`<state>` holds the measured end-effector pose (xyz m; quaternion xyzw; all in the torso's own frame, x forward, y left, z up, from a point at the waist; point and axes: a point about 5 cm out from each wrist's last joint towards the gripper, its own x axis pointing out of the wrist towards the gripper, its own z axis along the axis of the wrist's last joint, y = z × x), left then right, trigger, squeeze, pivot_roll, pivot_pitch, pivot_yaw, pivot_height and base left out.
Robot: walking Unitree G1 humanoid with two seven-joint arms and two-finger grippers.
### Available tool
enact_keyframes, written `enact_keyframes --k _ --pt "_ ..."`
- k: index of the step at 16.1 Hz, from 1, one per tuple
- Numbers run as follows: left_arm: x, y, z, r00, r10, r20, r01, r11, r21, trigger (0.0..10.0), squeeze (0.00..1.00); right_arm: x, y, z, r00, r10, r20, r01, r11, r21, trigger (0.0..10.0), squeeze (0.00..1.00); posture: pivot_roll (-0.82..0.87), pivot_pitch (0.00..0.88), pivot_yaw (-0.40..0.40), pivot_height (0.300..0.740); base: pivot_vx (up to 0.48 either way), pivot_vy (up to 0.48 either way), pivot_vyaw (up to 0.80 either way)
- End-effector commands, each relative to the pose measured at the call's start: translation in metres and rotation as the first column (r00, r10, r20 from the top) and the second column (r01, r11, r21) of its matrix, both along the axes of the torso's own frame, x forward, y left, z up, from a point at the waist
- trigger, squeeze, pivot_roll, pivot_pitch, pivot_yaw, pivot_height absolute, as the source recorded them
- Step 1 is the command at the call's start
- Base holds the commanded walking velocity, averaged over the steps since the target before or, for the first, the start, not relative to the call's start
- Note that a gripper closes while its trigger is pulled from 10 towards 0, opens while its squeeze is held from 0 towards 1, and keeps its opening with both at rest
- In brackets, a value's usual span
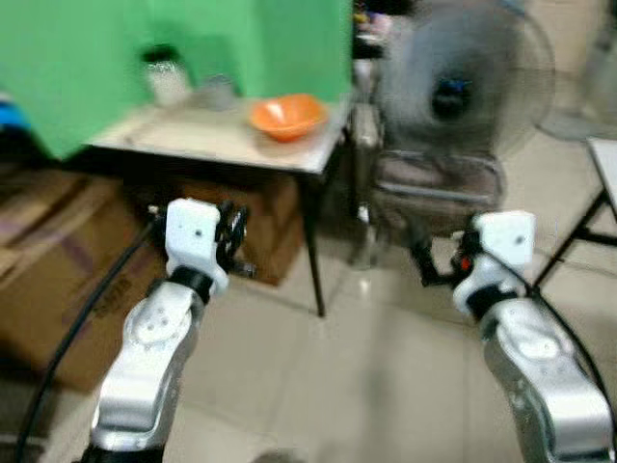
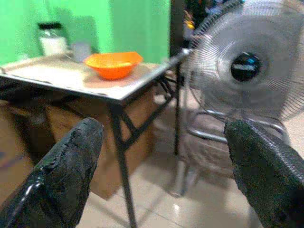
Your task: Setting the table
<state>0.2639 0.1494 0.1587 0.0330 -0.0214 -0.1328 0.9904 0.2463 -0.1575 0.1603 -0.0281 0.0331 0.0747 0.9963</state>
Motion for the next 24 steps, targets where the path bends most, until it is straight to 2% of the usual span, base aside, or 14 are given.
enact_keyframes --k 1,7,11,13,16,20,22,24 --pt "0.002 0.002 0.005 1.0 -0.011 0.006 0.011 1.0 -0.005 10.0 1.0 0.0 0.006 0.003 0.999 0.033 0.011 -0.033 0.999 0.022 10.0 1.0 0.0 0.0 0.084 0.74 0.48 0.0 0.0" --pt "0.0 0.003 0.004 1.0 -0.006 -0.005 0.006 1.0 -0.017 10.0 1.0 0.0 0.006 0.004 0.999 0.045 0.006 -0.045 0.999 0.029 10.0 1.0 0.0 0.0 0.079 0.74 0.477 0.0 0.0" --pt "-0.001 0.004 0.004 1.0 0.009 -0.003 -0.009 1.0 -0.02 10.0 1.0 0.003 0.015 0.004 0.992 0.125 0.007 -0.125 0.992 0.008 10.0 1.0 0.02 0.0 0.053 0.74 0.48 0.0 0.0" --pt "-0.001 0.006 0.003 1.0 0.027 -0.002 -0.027 0.999 -0.025 10.0 1.0 0.006 0.016 0.007 0.99 0.142 0.011 -0.142 0.99 0.013 10.0 1.0 0.01 0.0 0.061 0.74 0.48 0.0 0.7" --pt "0.003 0.002 0.006 1.0 0.001 0.004 -0.001 1.0 -0.026 10.0 1.0 0.008 0.013 0.01 0.994 0.111 0.024 -0.112 0.993 0.023 10.0 1.0 0.0 0.0 0.064 0.74 0.468 0.0 0.27" --pt "0.005 -0.001 0.005 1.0 -0.014 0.0 0.014 1.0 -0.026 10.0 1.0 0.005 0.016 0.011 0.988 0.148 0.035 -0.148 0.989 0.009 10.0 1.0 -0.02 0.0 0.085 0.74 0.443 0.0 0.0" --pt "0.004 -0.003 0.002 1.0 -0.022 -0.009 0.022 1.0 -0.014 10.0 1.0 0.002 0.016 0.009 0.985 0.17 0.027 -0.17 0.985 -0.007 10.0 1.0 -0.01 0.0 0.088 0.74 0.431 0.0 0.69" --pt "0.002 -0.001 0.003 1.0 -0.026 -0.012 0.026 1.0 -0.009 10.0 1.0 0.004 0.014 0.012 0.991 0.131 0.041 -0.132 0.991 0.021 10.0 1.0 -0.01 0.0 0.099 0.74 0.429 0.0 0.4"
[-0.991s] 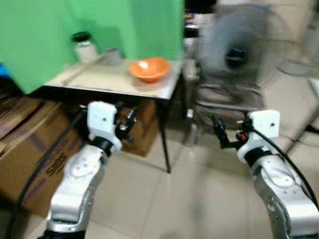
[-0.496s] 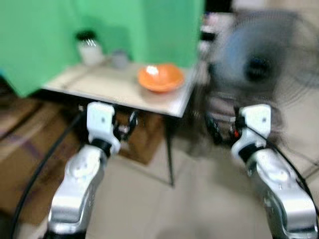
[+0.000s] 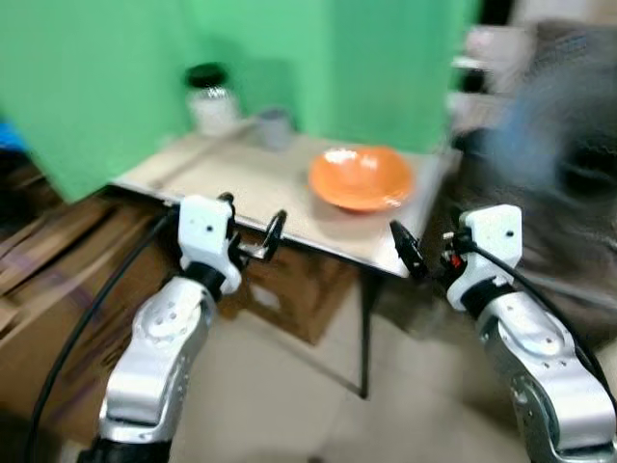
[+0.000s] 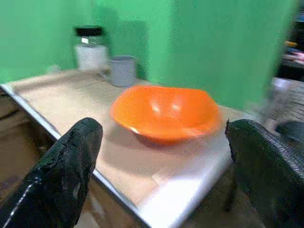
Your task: Setting the table
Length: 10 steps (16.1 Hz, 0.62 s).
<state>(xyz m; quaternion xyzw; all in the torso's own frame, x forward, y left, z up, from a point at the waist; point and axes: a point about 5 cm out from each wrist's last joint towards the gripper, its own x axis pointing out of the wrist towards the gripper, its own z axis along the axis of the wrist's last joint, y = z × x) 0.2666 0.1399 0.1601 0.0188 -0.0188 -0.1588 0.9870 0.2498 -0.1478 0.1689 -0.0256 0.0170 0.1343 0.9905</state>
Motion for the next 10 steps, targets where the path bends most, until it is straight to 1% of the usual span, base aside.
enact_keyframes --k 1,2,3,4,5,6,7,8,9,10 --pt "-0.002 0.01 -0.002 0.999 0.028 -0.014 -0.028 0.999 0.025 10.0 1.0 0.0 0.003 0.005 1.0 -0.005 0.013 0.005 1.0 0.024 10.0 1.0 -0.01 0.0 0.109 0.74 0.431 0.0 0.0" --pt "-0.003 0.006 -0.002 1.0 -0.015 -0.018 0.015 0.999 0.048 10.0 1.0 0.0 -0.002 0.001 0.999 -0.045 -0.004 0.045 0.999 0.016 10.0 1.0 0.01 0.0 0.101 0.74 0.428 0.0 0.0" --pt "-0.003 0.003 0.002 0.999 -0.052 -0.011 0.052 0.997 0.059 10.0 1.0 0.002 -0.006 -0.001 0.996 -0.083 -0.023 0.083 0.997 0.007 10.0 1.0 0.0 0.0 0.098 0.74 0.428 0.0 0.0" --pt "-0.001 0.004 0.003 0.999 -0.049 -0.007 0.049 0.997 0.054 10.0 1.0 0.004 -0.007 0.002 0.995 -0.097 -0.014 0.098 0.995 0.024 10.0 0.98 0.0 0.0 0.1 0.74 0.424 0.0 0.0" --pt "-0.001 0.007 0.001 1.0 -0.03 -0.009 0.03 0.998 0.058 10.0 1.0 0.005 -0.007 0.003 0.996 -0.091 -0.007 0.092 0.995 0.037 10.0 0.0 0.0 0.0 0.104 0.74 0.428 0.0 0.0" --pt "-0.001 0.006 -0.002 0.999 -0.027 -0.018 0.028 0.998 0.06 10.0 1.0 0.005 -0.007 0.002 0.996 -0.087 -0.013 0.087 0.996 0.03 10.0 0.0 0.01 0.0 0.103 0.74 0.428 0.0 0.0" --pt "-0.004 0.001 -0.005 0.998 -0.059 -0.036 0.061 0.996 0.066 10.0 1.0 0.007 -0.008 0.001 0.995 -0.094 -0.028 0.095 0.995 0.022 10.0 0.0 0.01 0.0 0.085 0.74 0.42 0.0 0.0" --pt "-0.007 -0.004 -0.007 0.994 -0.097 -0.045 0.1 0.993 0.068 10.0 1.0 0.01 -0.009 0.003 0.994 -0.086 -0.063 0.09 0.994 0.069 10.0 0.0 0.02 0.0 0.085 0.74 0.42 0.0 0.0" --pt "-0.007 -0.004 -0.007 0.994 -0.102 -0.046 0.105 0.992 0.074 10.0 1.0 0.011 -0.009 0.003 0.994 -0.086 -0.066 0.091 0.993 0.071 10.0 0.0 0.02 0.0 0.085 0.74 0.416 0.0 0.0" --pt "-0.008 -0.007 -0.008 0.991 -0.125 -0.045 0.128 0.987 0.093 10.0 1.0 0.016 -0.015 0.004 0.993 -0.11 -0.054 0.112 0.992 0.051 10.0 0.0 0.05 0.0 0.07 0.74 0.412 0.0 0.0"
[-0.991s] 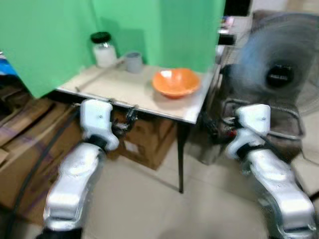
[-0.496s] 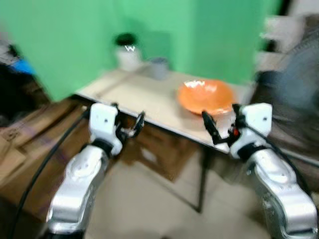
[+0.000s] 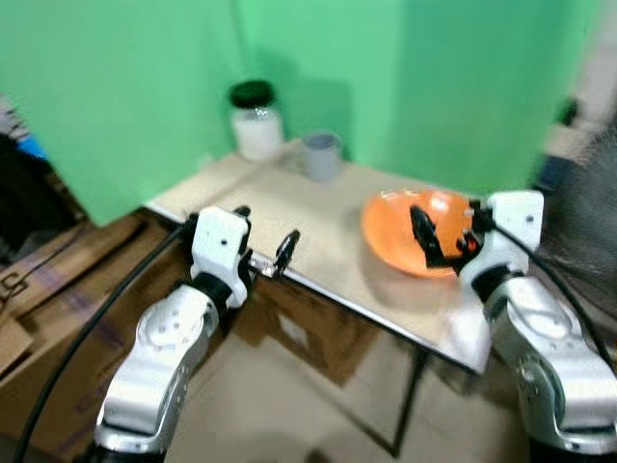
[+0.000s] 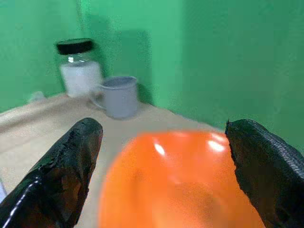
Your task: Setting the table
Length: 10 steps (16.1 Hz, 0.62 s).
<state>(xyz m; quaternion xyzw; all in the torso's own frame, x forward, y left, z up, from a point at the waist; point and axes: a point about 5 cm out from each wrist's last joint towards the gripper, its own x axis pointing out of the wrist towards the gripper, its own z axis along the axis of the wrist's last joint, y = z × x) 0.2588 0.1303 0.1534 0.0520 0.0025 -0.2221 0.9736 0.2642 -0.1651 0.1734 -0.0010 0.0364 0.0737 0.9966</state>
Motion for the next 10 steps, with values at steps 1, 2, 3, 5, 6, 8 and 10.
enact_keyframes --k 1,2,3,5,6,8,10 --pt "0.0 0.003 0.0 1.0 -0.011 -0.005 0.011 1.0 0.028 10.0 1.0 0.007 -0.005 0.0 0.999 -0.04 -0.013 0.04 0.998 0.044 10.0 0.0 0.06 0.0 0.053 0.74 0.36 0.0 0.0" --pt "0.0 0.005 0.002 1.0 -0.015 -0.01 0.015 1.0 0.022 10.0 1.0 0.011 -0.01 0.001 0.997 -0.078 -0.024 0.08 0.994 0.079 10.0 0.0 0.06 0.0 0.048 0.74 0.304 0.0 0.0" --pt "0.0 0.008 0.004 1.0 -0.022 -0.016 0.022 1.0 0.002 10.0 1.0 0.018 -0.014 0.007 0.995 -0.092 -0.034 0.096 0.985 0.144 10.0 0.0 0.05 0.0 0.06 0.74 0.0 0.0 0.0" --pt "-0.006 0.0 -0.004 0.988 -0.14 -0.06 0.141 0.99 0.004 10.0 1.0 0.024 -0.024 0.012 0.996 -0.078 -0.035 0.08 0.993 0.081 10.0 0.0 0.05 0.0 0.064 0.74 0.0 0.0 0.0" --pt "-0.009 -0.003 -0.001 0.976 -0.205 -0.069 0.205 0.979 0.004 10.0 1.0 0.025 -0.033 0.016 0.993 -0.108 -0.058 0.111 0.992 0.066 10.0 0.0 0.05 0.0 0.051 0.74 0.0 0.0 0.0" --pt "-0.007 -0.006 0.003 0.96 -0.271 -0.077 0.27 0.963 -0.02 10.0 0.77 0.029 -0.038 0.024 0.994 -0.092 -0.054 0.097 0.99 0.1 10.0 0.0 0.04 0.0 0.058 0.74 0.0 0.0 0.0" --pt "-0.01 -0.013 0.003 0.907 -0.403 -0.12 0.399 0.915 -0.057 10.0 0.15 0.029 -0.049 0.02 0.986 -0.064 -0.154 0.072 0.996 0.047 10.0 1.0 0.03 0.0 0.07 0.74 0.0 0.0 0.0"
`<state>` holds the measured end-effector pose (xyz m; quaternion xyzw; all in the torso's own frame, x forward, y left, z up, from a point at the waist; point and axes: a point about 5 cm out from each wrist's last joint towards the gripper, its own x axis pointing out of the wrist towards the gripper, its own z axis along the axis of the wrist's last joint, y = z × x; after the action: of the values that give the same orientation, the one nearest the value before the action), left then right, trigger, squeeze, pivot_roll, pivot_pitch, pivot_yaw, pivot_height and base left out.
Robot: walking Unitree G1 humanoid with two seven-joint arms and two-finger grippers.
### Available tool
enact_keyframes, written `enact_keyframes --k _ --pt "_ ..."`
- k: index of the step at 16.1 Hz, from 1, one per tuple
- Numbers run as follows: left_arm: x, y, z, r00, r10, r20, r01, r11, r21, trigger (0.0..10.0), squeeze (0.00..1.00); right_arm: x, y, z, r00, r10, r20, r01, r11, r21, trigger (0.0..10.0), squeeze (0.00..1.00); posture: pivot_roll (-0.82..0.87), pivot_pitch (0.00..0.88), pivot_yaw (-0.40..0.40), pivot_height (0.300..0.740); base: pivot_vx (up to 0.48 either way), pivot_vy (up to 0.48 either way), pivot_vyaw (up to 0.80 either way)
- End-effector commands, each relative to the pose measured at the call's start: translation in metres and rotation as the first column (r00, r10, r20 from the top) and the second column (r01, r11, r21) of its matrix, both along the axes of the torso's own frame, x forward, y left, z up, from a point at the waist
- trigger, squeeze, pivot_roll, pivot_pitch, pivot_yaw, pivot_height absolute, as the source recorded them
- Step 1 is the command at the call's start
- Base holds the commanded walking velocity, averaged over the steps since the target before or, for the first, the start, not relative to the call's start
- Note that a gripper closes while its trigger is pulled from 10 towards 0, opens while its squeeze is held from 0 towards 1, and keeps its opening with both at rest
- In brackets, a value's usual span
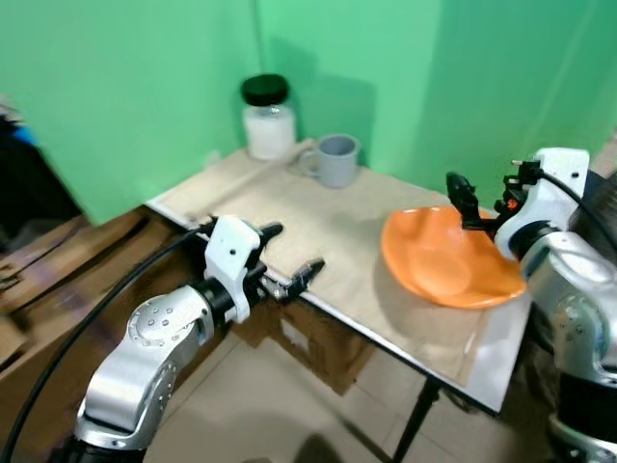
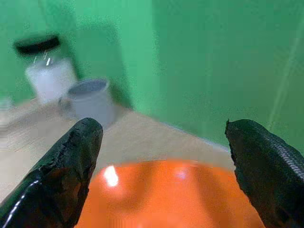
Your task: Setting the table
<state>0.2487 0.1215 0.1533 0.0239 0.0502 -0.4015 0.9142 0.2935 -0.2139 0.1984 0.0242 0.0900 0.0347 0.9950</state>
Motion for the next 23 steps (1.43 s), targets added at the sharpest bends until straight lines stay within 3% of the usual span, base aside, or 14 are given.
enact_keyframes --k 1,4,6,7,8,9,10,11,12,13,18,21,23 --pt "0.001 -0.005 0.001 0.997 -0.074 -0.015 0.074 0.997 0.002 10.0 0.0 -0.001 -0.007 -0.01 0.996 0.009 -0.088 -0.009 1.0 0.006 10.0 1.0 0.03 0.0 0.075 0.74 0.0 0.0 0.0" --pt "0.001 -0.001 0.003 0.993 -0.117 -0.026 0.118 0.993 0.013 10.0 0.0 -0.001 -0.014 -0.017 0.979 0.043 -0.2 -0.04 0.999 0.02 10.0 1.0 0.01 0.0 0.079 0.74 0.0 0.0 0.0" --pt "-0.001 0.0 0.001 0.989 -0.143 -0.035 0.144 0.989 0.041 10.0 0.0 0.0 -0.023 -0.023 0.962 -0.004 -0.274 0.011 1.0 0.024 10.0 1.0 0.01 0.0 0.081 0.74 0.0 0.0 0.0" --pt "-0.001 0.001 -0.001 0.987 -0.155 -0.046 0.156 0.987 0.038 10.0 0.0 -0.001 -0.03 -0.031 0.933 -0.058 -0.355 0.067 0.998 0.012 10.0 1.0 0.01 0.0 0.078 0.74 0.0 0.0 0.0" --pt "-0.001 0.002 0.003 0.984 -0.174 -0.048 0.176 0.983 0.045 10.0 0.0 -0.001 -0.034 -0.033 0.909 -0.077 -0.41 0.093 0.996 0.018 10.0 0.65 0.01 0.0 0.073 0.74 0.0 0.0 0.0" --pt "-0.001 0.002 0.004 0.983 -0.177 -0.053 0.178 0.984 0.024 10.0 0.0 -0.001 -0.033 -0.033 0.903 -0.056 -0.425 0.078 0.996 0.033 10.0 0.09 0.01 0.0 0.074 0.74 0.0 0.0 0.0" --pt "-0.003 0.005 0.0 0.982 -0.178 -0.063 0.181 0.982 0.049 10.0 0.0 -0.004 -0.034 -0.043 0.87 -0.046 -0.49 0.069 0.997 0.028 10.0 0.0 0.01 0.0 0.077 0.74 0.0 0.0 0.0" --pt "-0.005 0.006 -0.004 0.98 -0.184 -0.071 0.189 0.98 0.068 10.0 0.0 -0.005 -0.034 -0.048 0.855 -0.049 -0.516 0.078 0.996 0.035 10.0 0.0 0.02 0.0 0.072 0.74 0.0 0.0 0.0" --pt "-0.005 0.006 -0.004 0.981 -0.183 -0.072 0.187 0.98 0.066 10.0 0.0 -0.005 -0.033 -0.048 0.854 -0.042 -0.518 0.081 0.995 0.052 8.8 0.0 0.02 0.0 0.072 0.74 0.0 0.0 0.0" --pt "-0.005 0.007 -0.002 0.981 -0.179 -0.069 0.183 0.981 0.061 10.0 0.0 -0.005 -0.03 -0.047 0.854 -0.019 -0.52 0.079 0.993 0.092 0.0 0.0 0.02 0.0 0.072 0.74 0.0 0.0 0.0" --pt "-0.007 0.009 -0.001 0.979 -0.191 -0.076 0.195 0.979 0.052 10.0 0.0 -0.007 -0.031 -0.05 0.833 0.01 -0.553 0.088 0.985 0.151 0.0 0.0 0.02 0.0 0.074 0.74 0.0 0.0 0.0" --pt "-0.007 0.011 -0.001 0.979 -0.191 -0.066 0.195 0.979 0.061 10.0 0.0 -0.008 -0.037 -0.038 0.86 0.025 -0.51 0.098 0.972 0.213 0.0 0.0 0.02 0.0 0.081 0.74 0.0 0.0 0.0" --pt "-0.007 0.011 0.0 0.979 -0.193 -0.065 0.198 0.978 0.063 10.0 0.0 -0.011 -0.036 -0.037 0.851 0.044 -0.523 0.099 0.965 0.243 0.0 0.0 0.02 0.0 0.083 0.74 0.0 0.0 0.0"
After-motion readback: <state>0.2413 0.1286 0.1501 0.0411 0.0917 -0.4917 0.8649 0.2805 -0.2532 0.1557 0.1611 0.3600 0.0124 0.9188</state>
